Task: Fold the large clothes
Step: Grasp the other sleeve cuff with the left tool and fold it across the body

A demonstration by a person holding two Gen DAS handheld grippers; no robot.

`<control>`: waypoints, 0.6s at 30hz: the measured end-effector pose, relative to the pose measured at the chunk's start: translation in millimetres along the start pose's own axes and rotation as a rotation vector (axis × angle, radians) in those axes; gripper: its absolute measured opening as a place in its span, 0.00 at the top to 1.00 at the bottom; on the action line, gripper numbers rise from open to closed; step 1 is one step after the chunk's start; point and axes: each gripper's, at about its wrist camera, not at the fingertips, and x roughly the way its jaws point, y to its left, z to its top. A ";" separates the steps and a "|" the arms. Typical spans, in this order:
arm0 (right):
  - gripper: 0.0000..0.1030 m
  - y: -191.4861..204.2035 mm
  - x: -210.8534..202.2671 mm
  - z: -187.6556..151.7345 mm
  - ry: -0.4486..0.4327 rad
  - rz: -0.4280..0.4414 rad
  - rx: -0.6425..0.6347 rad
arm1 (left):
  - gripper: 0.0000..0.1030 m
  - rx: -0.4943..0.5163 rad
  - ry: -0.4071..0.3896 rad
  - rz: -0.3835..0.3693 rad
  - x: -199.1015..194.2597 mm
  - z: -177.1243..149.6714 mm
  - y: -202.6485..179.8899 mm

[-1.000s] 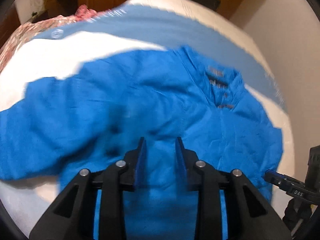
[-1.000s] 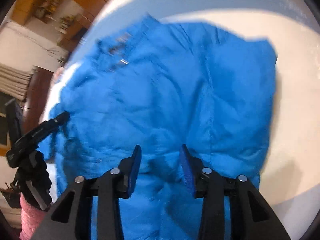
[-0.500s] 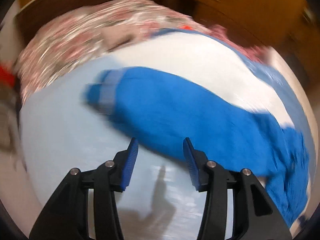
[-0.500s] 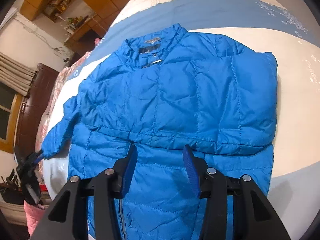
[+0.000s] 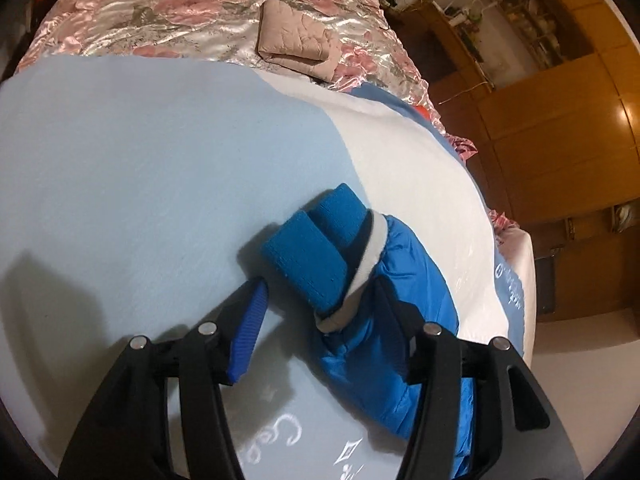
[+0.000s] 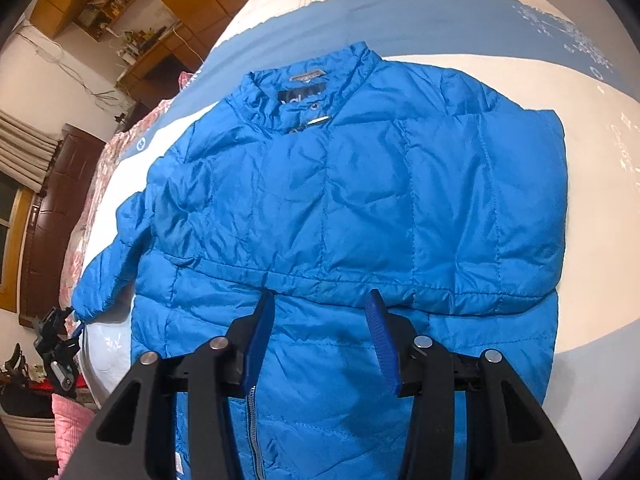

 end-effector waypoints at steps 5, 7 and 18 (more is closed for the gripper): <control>0.54 -1.2 1.0 -0.5 0.002 0.001 0.005 | 0.86 -0.022 -0.008 -0.065 5.7 -0.2 2.2; 0.54 -1.9 0.4 -0.6 0.000 0.004 0.006 | 0.88 -0.005 -0.034 -0.070 0.6 -3.3 -1.9; 0.54 -16.1 -10.7 -3.7 -0.017 0.022 0.017 | 0.89 0.323 -0.172 -0.235 -76.6 -63.0 -112.4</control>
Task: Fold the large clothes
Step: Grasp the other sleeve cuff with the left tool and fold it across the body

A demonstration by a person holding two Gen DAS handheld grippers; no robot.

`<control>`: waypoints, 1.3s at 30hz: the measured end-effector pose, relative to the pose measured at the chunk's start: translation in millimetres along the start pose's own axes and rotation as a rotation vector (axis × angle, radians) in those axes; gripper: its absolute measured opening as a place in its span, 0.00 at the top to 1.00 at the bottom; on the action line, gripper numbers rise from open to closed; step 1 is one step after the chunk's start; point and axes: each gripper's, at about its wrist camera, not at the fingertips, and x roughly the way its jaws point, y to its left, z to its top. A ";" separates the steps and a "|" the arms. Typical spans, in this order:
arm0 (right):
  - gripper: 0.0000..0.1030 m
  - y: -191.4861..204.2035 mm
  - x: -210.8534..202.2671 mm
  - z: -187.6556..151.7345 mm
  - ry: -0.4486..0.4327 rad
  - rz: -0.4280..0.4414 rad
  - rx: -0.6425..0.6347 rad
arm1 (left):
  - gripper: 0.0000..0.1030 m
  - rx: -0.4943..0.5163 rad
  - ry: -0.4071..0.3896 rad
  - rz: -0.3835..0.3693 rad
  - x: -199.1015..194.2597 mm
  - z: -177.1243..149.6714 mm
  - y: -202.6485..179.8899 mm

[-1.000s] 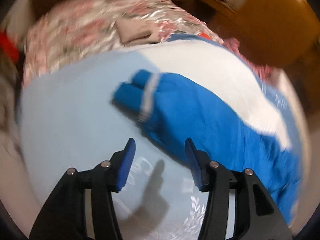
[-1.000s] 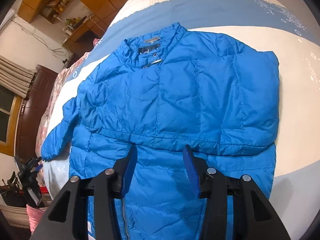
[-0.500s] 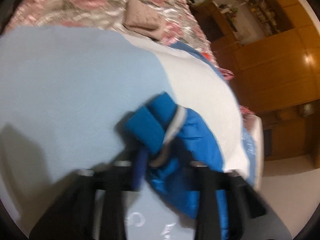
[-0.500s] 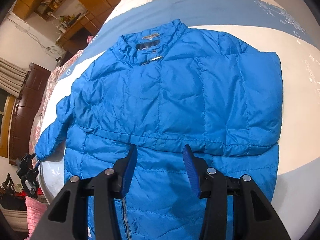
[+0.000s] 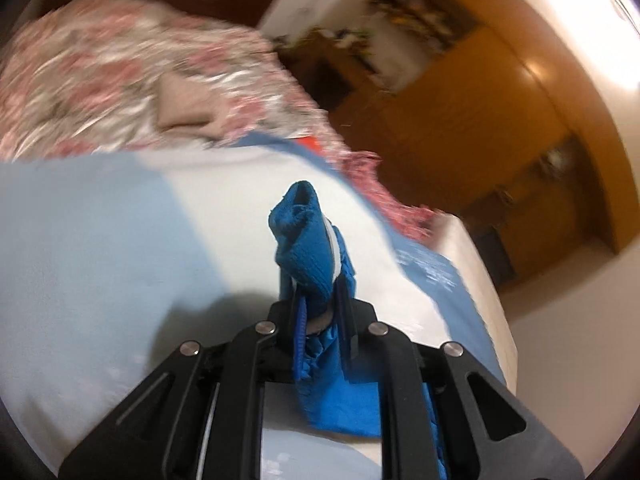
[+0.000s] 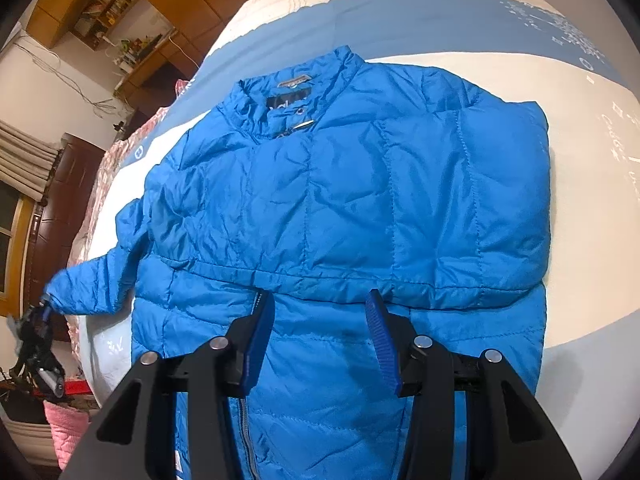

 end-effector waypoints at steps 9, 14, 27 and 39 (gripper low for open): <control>0.54 -18.5 -9.5 -7.4 -0.014 0.013 0.021 | 0.91 0.305 0.150 -0.229 22.2 -76.9 -162.6; 0.54 -28.7 -14.6 -9.8 -0.023 0.020 0.031 | 0.95 0.453 0.279 -0.333 47.8 -141.2 -235.4; 0.53 -37.3 -12.6 -9.0 -0.015 0.027 0.021 | 0.94 0.645 0.682 -0.259 163.1 -285.9 -271.2; 0.50 43.1 23.9 33.0 0.071 0.178 -0.121 | 0.46 0.666 0.502 -0.166 109.9 -216.2 -236.7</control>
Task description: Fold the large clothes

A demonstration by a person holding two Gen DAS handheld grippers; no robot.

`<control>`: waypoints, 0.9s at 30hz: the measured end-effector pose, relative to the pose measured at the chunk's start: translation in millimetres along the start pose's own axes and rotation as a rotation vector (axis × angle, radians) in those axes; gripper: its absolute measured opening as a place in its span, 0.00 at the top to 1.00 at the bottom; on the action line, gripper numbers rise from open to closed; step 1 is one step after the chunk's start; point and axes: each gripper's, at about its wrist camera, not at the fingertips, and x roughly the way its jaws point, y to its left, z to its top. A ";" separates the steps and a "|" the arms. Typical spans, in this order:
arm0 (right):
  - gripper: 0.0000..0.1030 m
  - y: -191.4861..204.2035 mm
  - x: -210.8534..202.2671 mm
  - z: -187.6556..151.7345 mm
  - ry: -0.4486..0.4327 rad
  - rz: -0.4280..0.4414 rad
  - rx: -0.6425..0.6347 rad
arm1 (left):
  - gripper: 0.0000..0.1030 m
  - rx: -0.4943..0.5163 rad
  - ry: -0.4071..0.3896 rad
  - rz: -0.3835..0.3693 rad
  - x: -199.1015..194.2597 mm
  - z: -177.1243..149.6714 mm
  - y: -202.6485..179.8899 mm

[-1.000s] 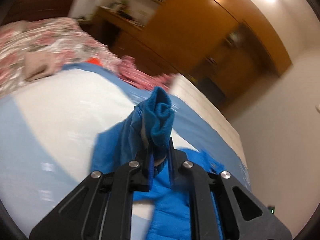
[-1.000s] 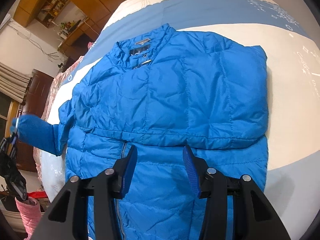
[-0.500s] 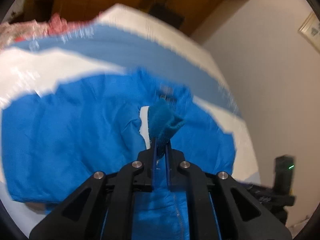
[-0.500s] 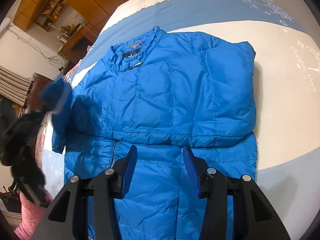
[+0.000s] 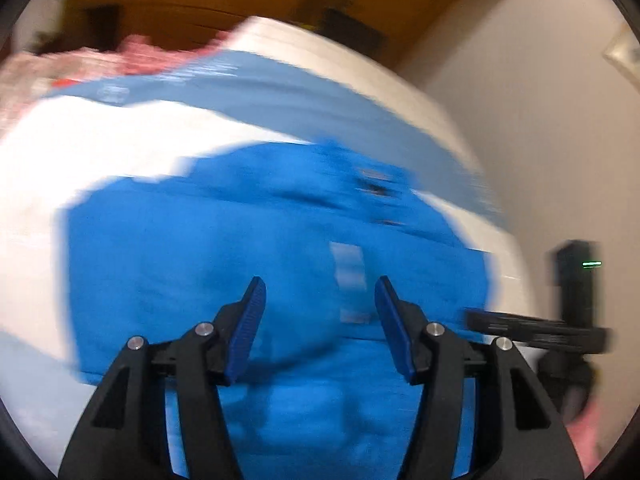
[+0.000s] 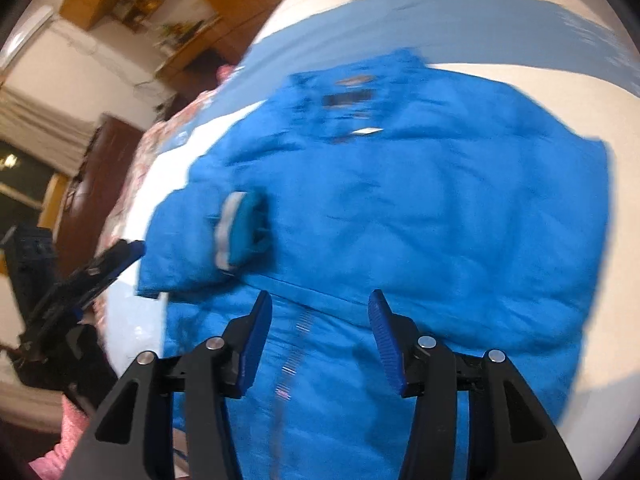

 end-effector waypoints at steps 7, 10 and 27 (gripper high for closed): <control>0.48 34.4 71.2 36.5 0.135 0.101 -0.012 | 0.48 -0.090 0.093 0.138 31.6 0.7 65.6; 0.47 35.8 95.1 42.5 0.168 0.102 -0.002 | 0.48 -0.079 0.109 0.134 43.3 -4.4 68.9; 0.90 -10.0 -27.6 42.1 -0.122 -0.045 -0.009 | 0.49 -0.024 -0.011 0.072 4.9 18.2 25.8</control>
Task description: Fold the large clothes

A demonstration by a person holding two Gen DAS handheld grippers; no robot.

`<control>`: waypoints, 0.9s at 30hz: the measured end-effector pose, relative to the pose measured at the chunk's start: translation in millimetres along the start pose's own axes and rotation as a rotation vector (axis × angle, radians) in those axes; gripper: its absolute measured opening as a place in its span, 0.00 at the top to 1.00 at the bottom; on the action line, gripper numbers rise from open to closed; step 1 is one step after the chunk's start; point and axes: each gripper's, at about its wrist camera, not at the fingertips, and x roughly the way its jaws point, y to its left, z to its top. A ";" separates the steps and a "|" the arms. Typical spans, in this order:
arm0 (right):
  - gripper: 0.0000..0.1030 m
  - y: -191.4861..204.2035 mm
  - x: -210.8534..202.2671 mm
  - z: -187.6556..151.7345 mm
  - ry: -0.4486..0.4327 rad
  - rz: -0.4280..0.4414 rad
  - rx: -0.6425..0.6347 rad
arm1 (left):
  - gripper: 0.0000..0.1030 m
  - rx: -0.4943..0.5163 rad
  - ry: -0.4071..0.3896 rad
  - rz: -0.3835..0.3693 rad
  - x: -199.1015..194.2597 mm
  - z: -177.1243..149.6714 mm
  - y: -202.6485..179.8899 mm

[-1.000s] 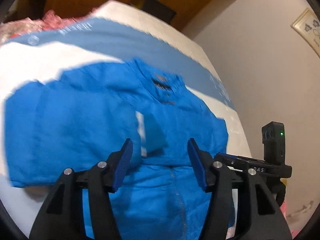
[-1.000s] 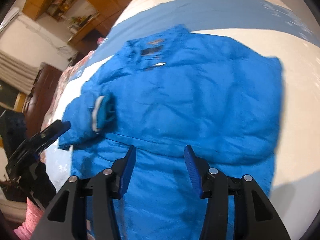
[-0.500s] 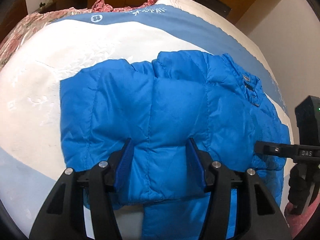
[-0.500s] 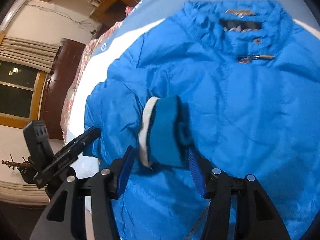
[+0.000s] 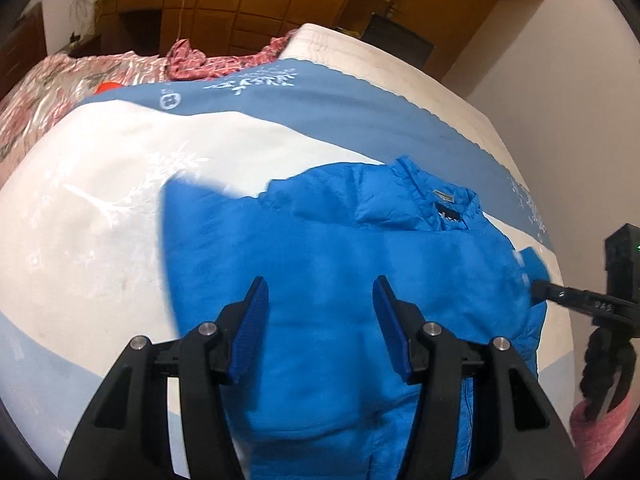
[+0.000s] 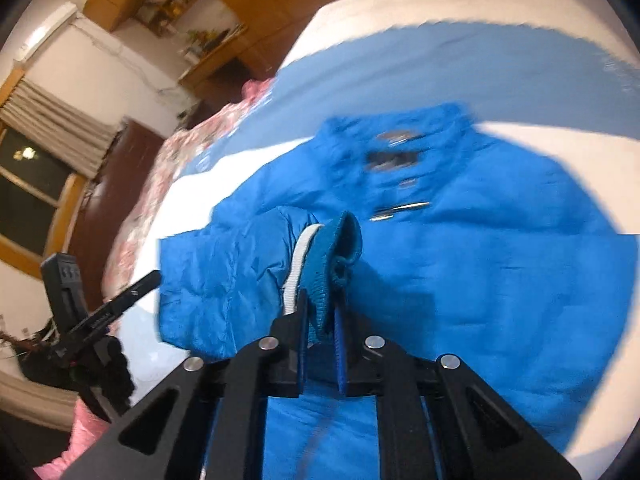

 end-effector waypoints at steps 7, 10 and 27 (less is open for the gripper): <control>0.90 -75.0 -56.3 -13.7 -0.074 -0.196 0.090 | 0.50 0.079 0.038 -0.007 25.2 -3.6 -38.3; 0.90 -105.9 -58.1 -25.6 -0.052 -0.198 0.162 | 0.50 0.105 0.082 0.004 47.8 -6.8 -49.0; 0.81 -84.6 -50.8 -25.9 -0.085 -0.205 0.112 | 0.53 0.175 0.101 0.068 58.0 -4.7 -74.1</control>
